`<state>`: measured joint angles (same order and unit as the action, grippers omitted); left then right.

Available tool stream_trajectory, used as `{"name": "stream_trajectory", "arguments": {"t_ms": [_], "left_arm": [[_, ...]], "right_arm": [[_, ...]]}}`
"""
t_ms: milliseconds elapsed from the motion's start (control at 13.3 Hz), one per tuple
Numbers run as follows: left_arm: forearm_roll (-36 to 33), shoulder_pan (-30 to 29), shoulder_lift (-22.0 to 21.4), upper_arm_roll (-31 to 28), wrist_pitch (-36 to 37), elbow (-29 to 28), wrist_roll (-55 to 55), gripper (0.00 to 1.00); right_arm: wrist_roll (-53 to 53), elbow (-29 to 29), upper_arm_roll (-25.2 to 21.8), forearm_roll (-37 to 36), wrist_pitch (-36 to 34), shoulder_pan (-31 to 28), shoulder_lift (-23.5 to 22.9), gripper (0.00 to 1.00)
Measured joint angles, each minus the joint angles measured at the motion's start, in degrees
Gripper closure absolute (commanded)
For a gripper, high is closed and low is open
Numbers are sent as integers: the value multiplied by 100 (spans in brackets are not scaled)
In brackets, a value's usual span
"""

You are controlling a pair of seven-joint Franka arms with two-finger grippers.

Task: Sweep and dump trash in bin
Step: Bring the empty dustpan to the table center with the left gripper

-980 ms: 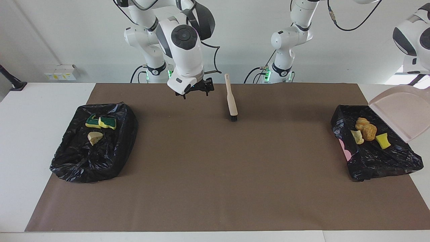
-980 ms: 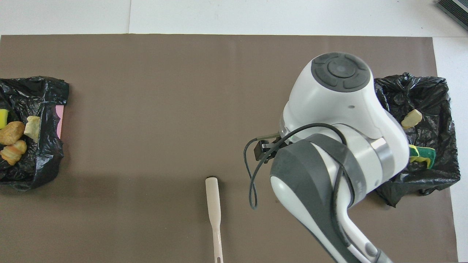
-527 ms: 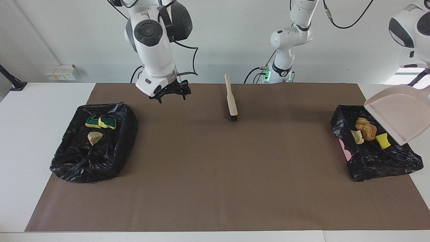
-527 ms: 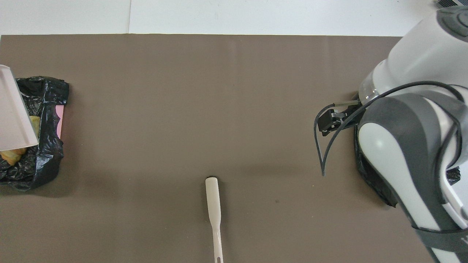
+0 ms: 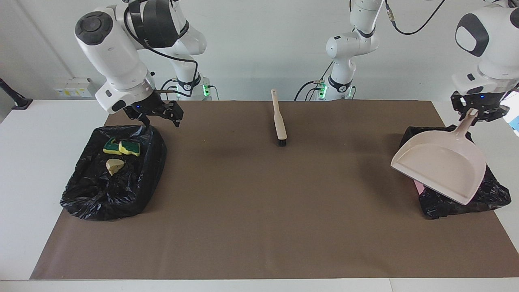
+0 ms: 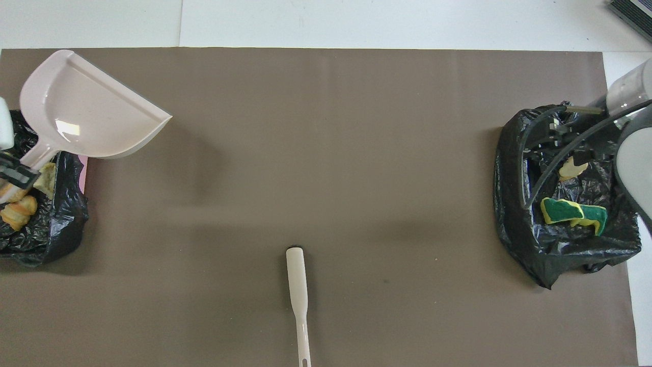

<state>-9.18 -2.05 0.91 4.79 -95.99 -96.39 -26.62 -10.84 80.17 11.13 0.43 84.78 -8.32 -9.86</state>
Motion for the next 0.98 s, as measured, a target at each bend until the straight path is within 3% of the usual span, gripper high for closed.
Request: {"name": "stream_trajectory", "arguments": {"t_ms": [226,377,678,980], "left_arm": [[597,1189,8,33,-347,-234,2500,100],[856,1797,146,31,-814,-332,3704,100],[1021,2736,845,22,-1807,-390,5144,100],[1053,3356,1534,23,-2528,-399,5593,100]], "right_arm": [[2,-59,-902,0,0,537,105,0],[3,-62,-1259,1,0,857,121,0],[603,-1,-1406,1,-11,866,212,0],[643,201,-1403,1,-11,874,427,0]]}}
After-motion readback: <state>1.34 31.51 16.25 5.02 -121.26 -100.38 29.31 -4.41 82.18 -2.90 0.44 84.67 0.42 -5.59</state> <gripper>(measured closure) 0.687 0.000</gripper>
